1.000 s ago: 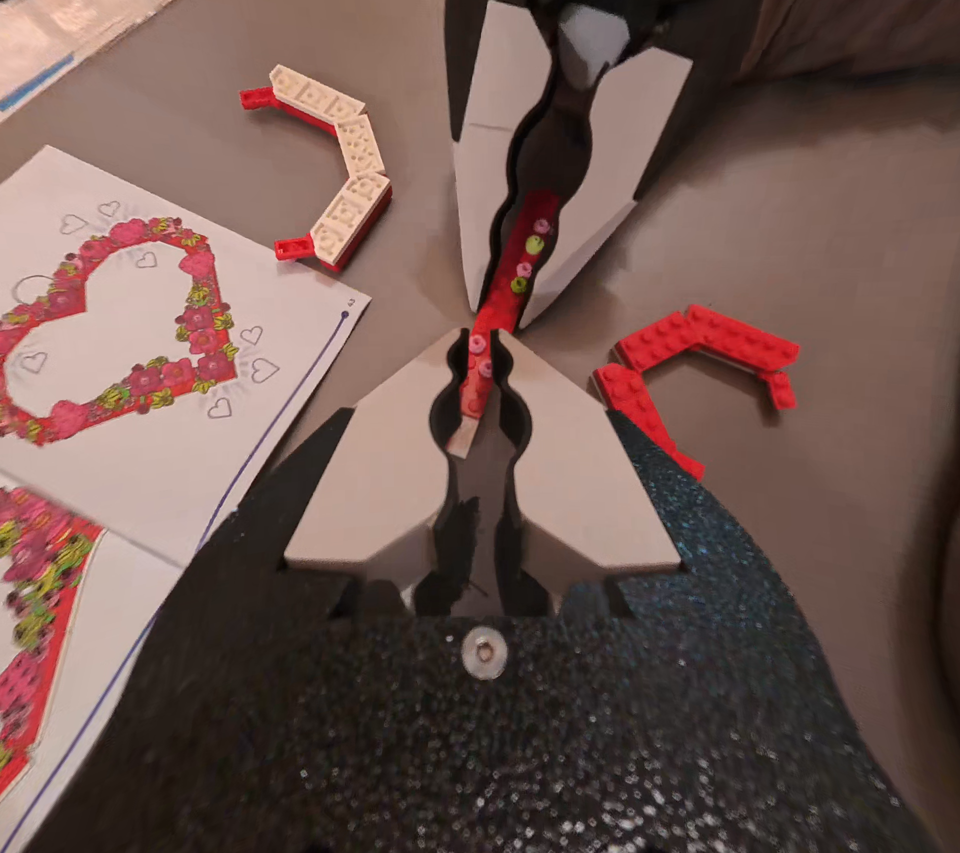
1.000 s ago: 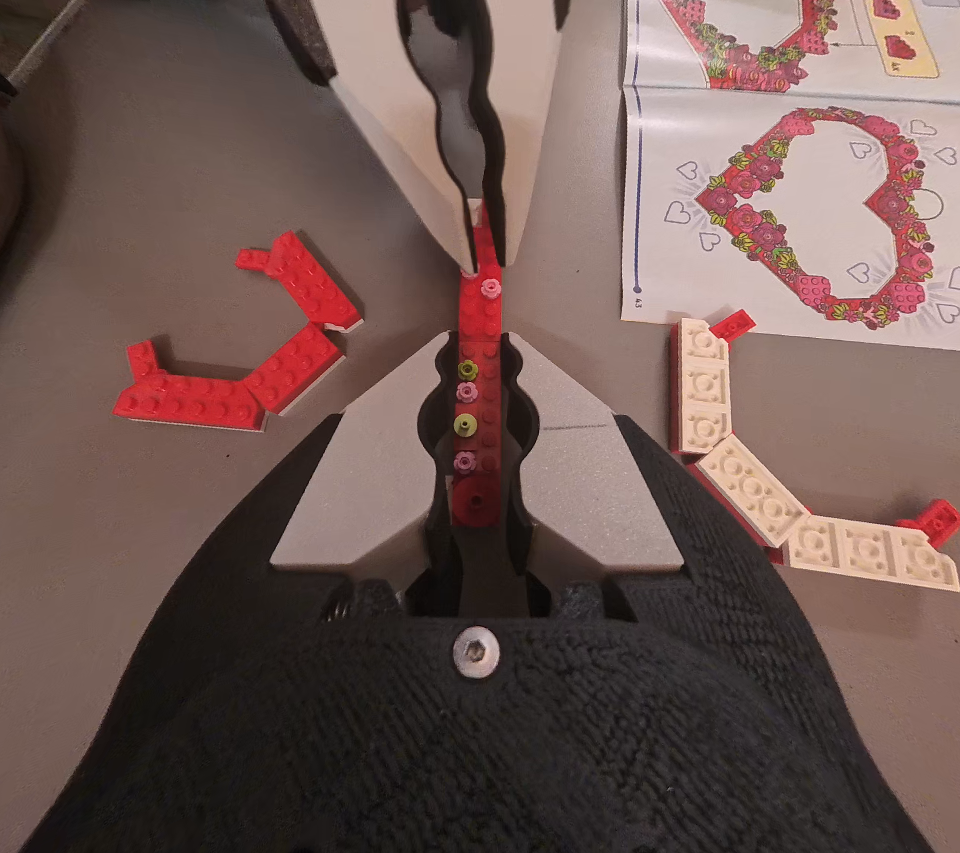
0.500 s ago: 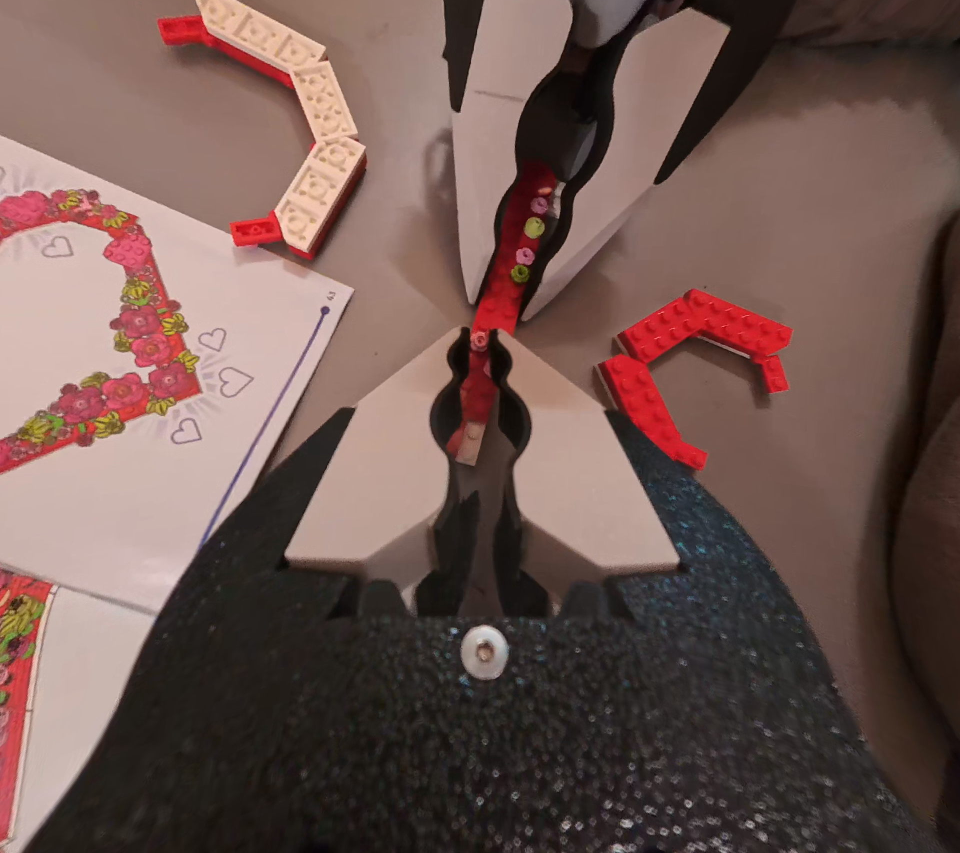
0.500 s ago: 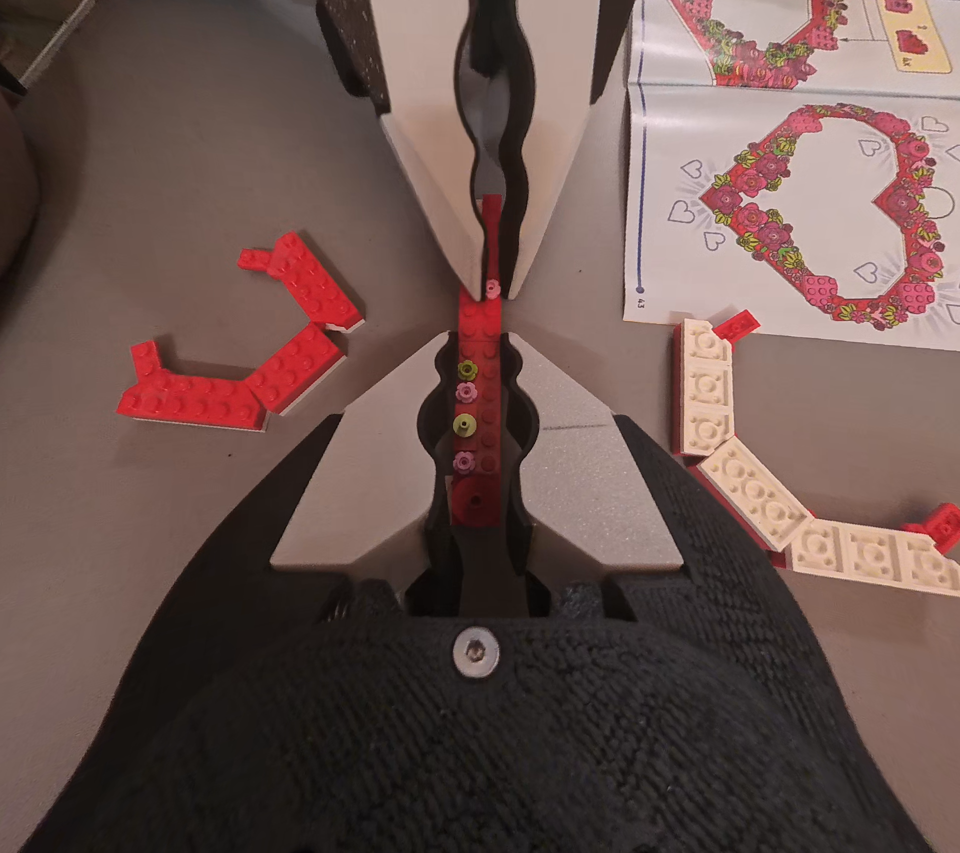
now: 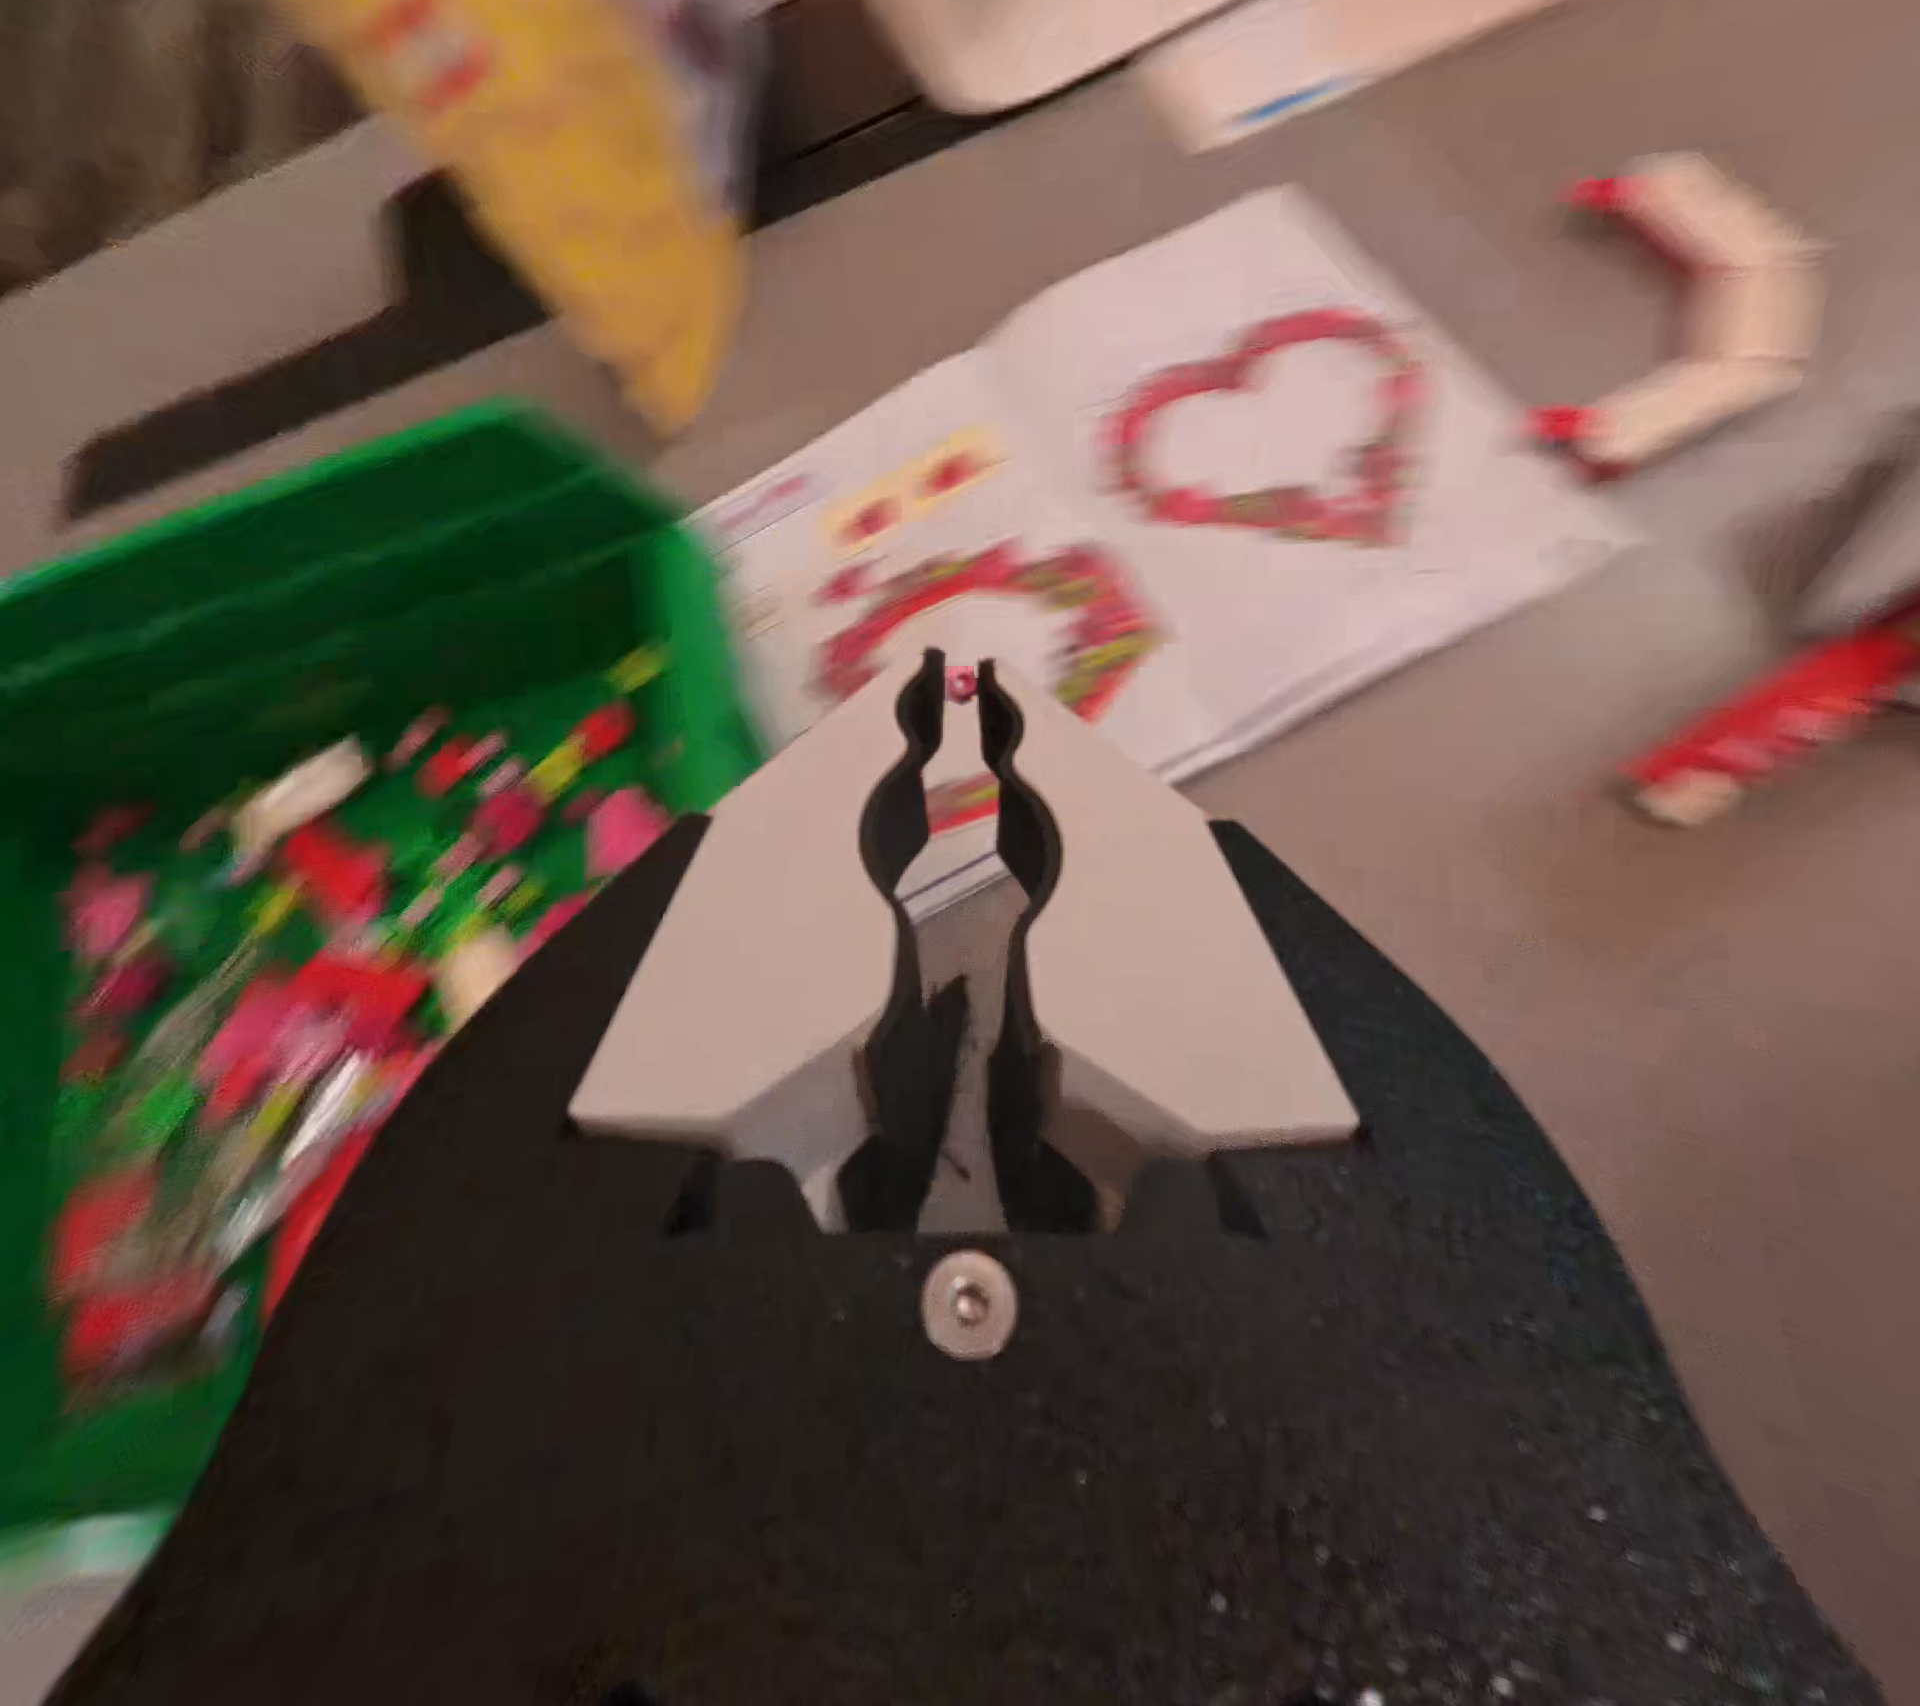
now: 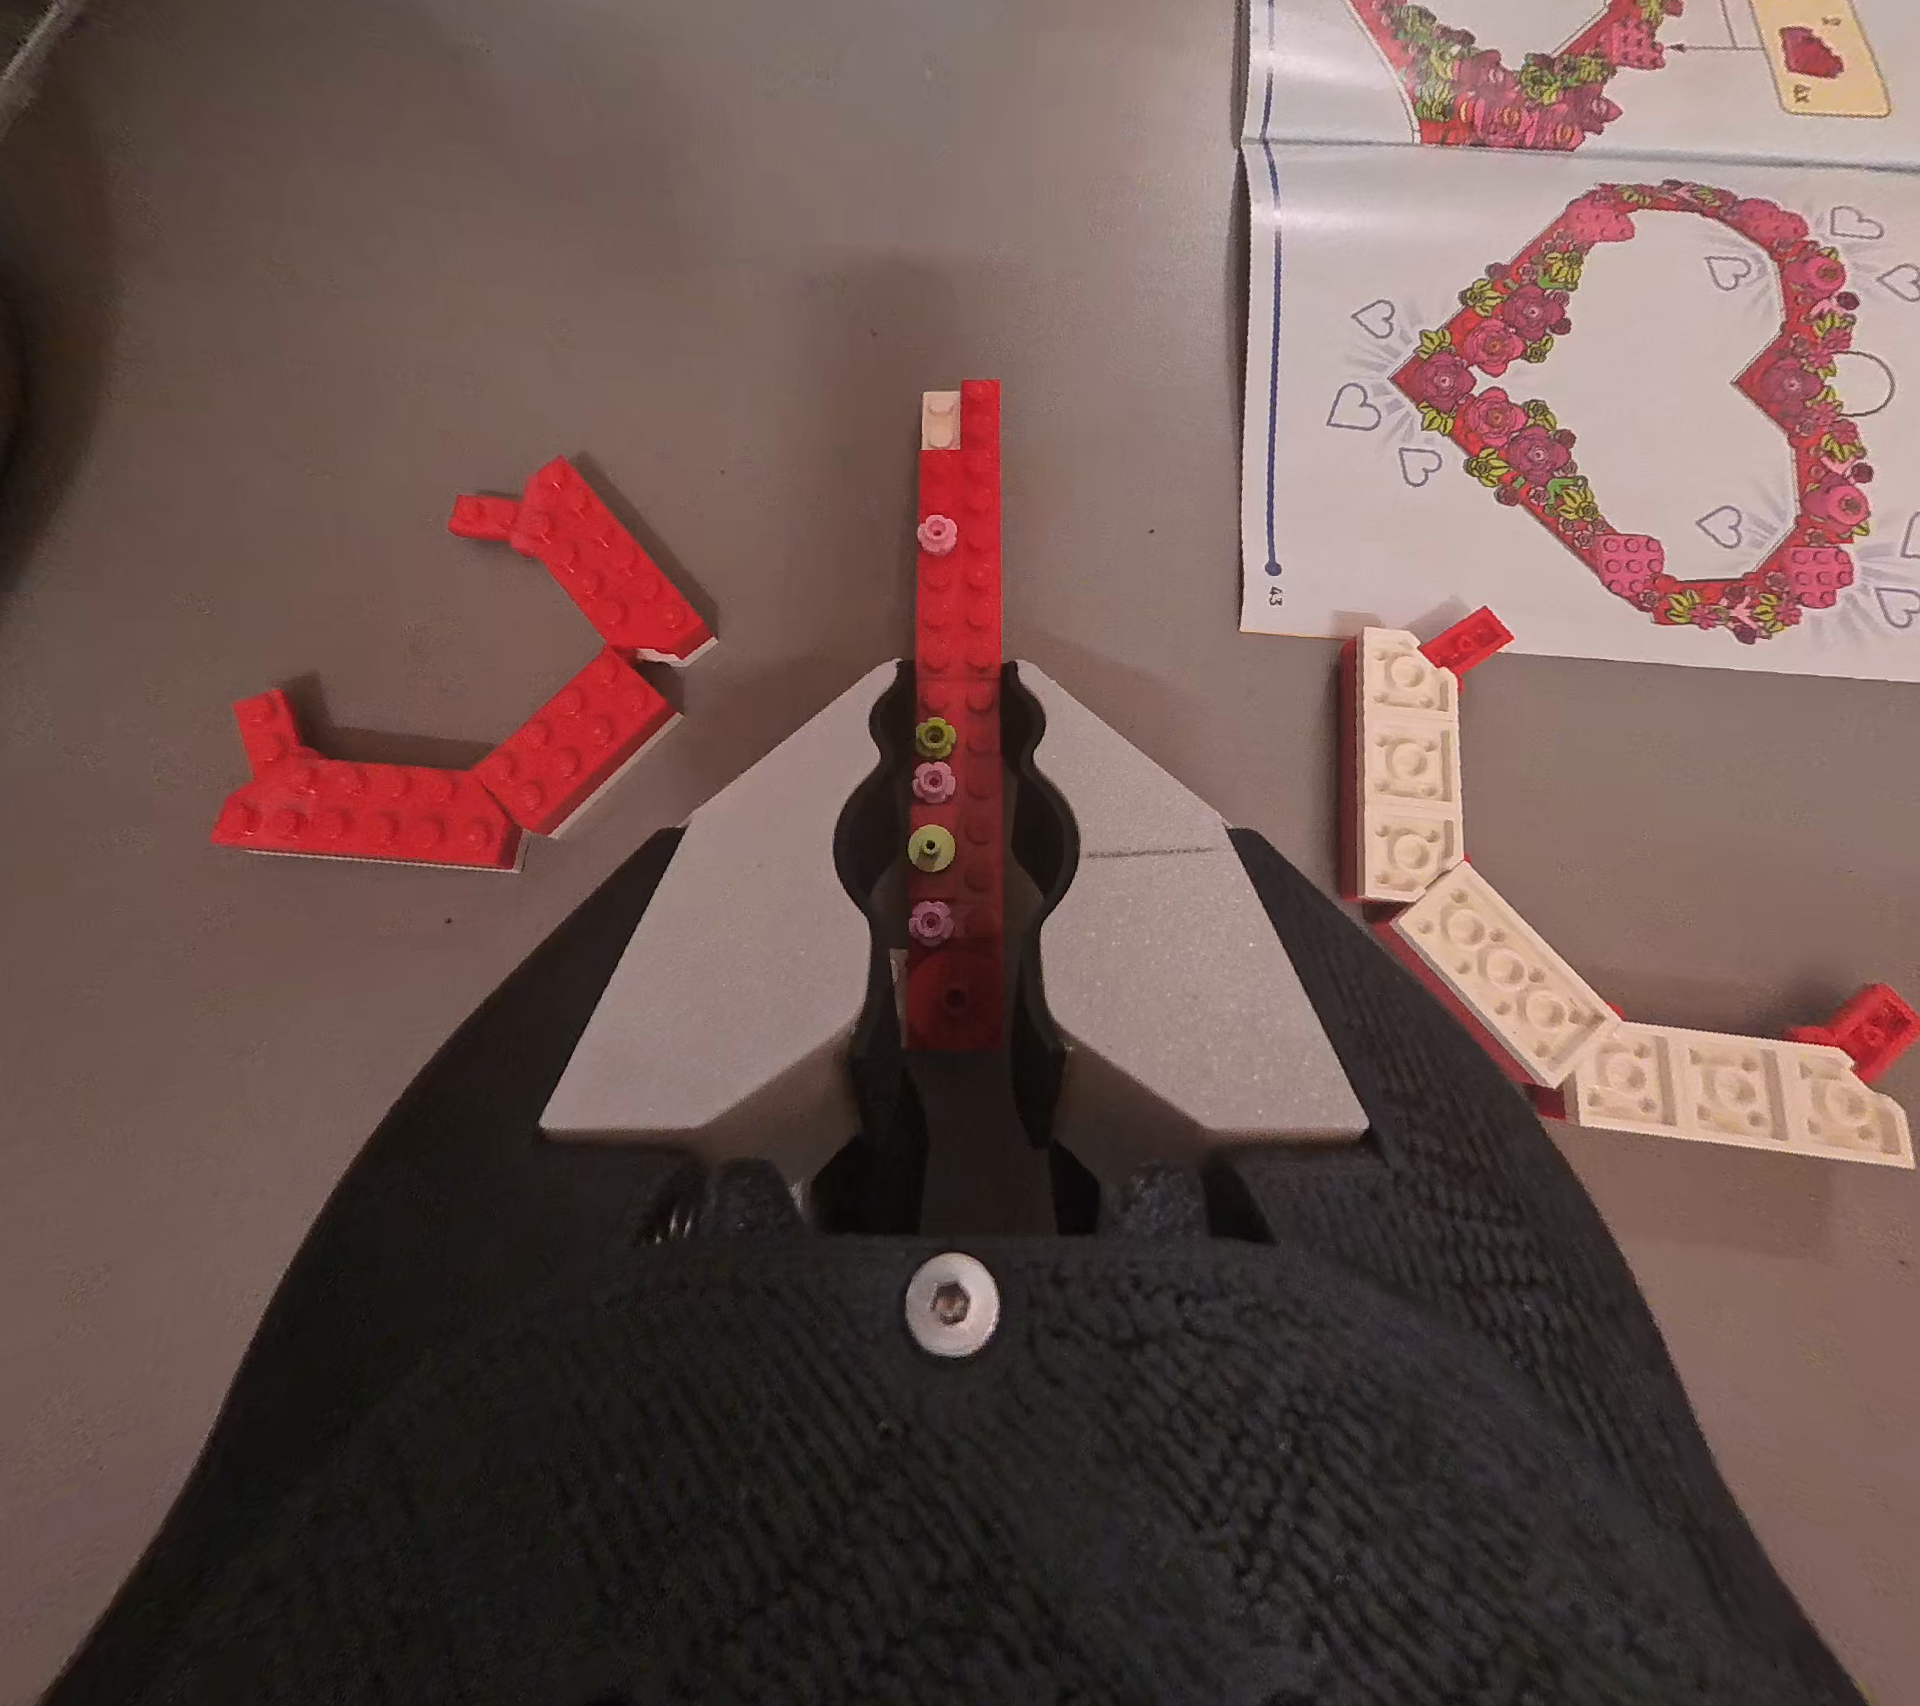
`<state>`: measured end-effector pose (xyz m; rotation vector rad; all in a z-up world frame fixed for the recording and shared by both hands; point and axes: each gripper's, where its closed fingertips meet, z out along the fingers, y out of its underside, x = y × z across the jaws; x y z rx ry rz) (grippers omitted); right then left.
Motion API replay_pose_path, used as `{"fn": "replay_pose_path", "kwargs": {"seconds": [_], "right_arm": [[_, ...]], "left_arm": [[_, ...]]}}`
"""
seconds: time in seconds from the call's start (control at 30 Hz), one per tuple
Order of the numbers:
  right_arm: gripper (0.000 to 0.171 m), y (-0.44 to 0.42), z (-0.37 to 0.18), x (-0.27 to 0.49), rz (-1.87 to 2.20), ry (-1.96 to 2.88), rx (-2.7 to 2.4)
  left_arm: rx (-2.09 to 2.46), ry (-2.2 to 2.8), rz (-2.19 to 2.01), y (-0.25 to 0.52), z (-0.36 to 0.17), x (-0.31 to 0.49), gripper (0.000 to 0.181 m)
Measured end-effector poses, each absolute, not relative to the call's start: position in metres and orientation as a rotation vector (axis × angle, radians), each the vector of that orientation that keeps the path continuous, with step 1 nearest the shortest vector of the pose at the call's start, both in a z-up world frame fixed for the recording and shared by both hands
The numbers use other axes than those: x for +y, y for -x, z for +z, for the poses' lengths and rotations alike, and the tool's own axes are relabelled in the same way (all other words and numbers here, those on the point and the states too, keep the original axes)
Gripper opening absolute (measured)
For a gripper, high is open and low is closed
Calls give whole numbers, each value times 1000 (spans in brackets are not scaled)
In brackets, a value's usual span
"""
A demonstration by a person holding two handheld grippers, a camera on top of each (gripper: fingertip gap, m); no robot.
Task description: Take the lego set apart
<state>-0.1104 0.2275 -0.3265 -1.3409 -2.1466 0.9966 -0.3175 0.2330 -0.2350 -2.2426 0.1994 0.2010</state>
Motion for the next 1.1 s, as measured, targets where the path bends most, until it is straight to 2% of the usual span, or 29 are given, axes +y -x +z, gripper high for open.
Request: {"fn": "replay_pose_path", "kwargs": {"seconds": [0.03, 0.1, 0.17, 0.2, 0.27, 0.33, 0.6, 0.67, 0.8, 0.9, 0.93, 0.97, 1.1], "right_arm": [[15, 111, -326, 228, 1001, 1344, -2144], [15, 111, -326, 228, 1009, 1351, -2139], [15, 111, -326, 228, 1016, 1357, -2135], [15, 111, -326, 228, 1020, 1360, -2133], [15, 111, -326, 228, 1032, 1368, -2129], [15, 111, -326, 228, 1042, 1374, -2125], [15, 111, -326, 228, 1055, 1382, -2121], [15, 111, -326, 228, 1056, 1382, -2120], [15, 112, -326, 228, 1060, 1384, -2120], [15, 112, -326, 228, 1062, 1385, -2120], [15, 112, -326, 228, 1062, 1385, -2120], [15, 112, -326, 228, 1062, 1385, -2120], [15, 112, -326, 228, 1061, 1385, -2120]], "left_arm": [[79, 2262, 231, 346, -233, 225, 3], [-141, 2288, 140, 384, -237, 212, 6], [-367, 2328, 80, 415, -249, 198, 45], [-421, 2332, 59, 425, -253, 194, 50], [-478, 2286, -15, 432, -253, 193, 52], [-502, 2237, -53, 430, -245, 194, 62], [-480, 2414, 198, 437, -245, 179, 73], [-476, 2480, 306, 446, -247, 172, 71], [-309, 2545, 246, 432, -247, 179, 3], [-272, 2498, 203, 428, -240, 189, 3], [-293, 2473, 208, 431, -236, 191, 14], [-314, 2454, 229, 436, -233, 192, 36], [-241, 2422, 260, 439, -224, 194, 63]]}}
